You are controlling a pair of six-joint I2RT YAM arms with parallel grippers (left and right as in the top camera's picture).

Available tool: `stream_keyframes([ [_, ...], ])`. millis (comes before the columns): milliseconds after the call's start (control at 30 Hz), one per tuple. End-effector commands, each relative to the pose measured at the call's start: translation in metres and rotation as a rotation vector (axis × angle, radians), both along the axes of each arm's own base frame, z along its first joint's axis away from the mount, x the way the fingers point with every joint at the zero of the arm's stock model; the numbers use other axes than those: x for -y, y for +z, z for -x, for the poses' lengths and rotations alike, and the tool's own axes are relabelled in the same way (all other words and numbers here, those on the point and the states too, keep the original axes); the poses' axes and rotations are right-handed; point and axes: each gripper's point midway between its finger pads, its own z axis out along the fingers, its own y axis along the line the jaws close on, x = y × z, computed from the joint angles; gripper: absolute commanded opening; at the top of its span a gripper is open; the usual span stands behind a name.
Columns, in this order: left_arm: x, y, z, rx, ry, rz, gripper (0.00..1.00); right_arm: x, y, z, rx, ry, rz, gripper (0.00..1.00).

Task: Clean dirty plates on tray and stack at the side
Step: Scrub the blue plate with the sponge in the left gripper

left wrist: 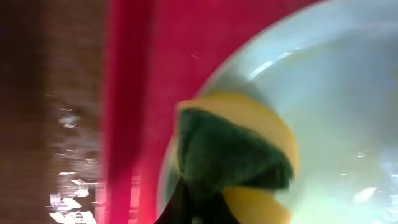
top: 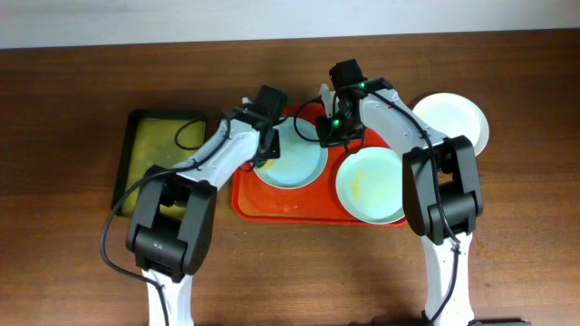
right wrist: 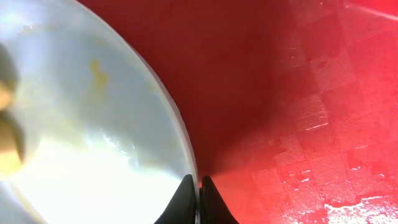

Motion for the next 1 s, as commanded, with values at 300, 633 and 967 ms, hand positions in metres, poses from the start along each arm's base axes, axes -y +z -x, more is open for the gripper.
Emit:
stream_keyframes([
  [300,0.075,-0.024,0.021,-0.184,-0.134,0.357,0.00,0.005,-0.008,-0.001,-0.001,-0.015,0.022,0.04],
  [633,-0.053,-0.003,0.004,-0.077,0.055,-0.203,0.00,0.006,-0.008,-0.002,0.005,-0.017,0.027,0.04],
  [967,-0.064,0.117,-0.006,0.118,0.163,0.115,0.00,0.014,0.077,-0.027,0.203,0.019,0.110,0.04],
])
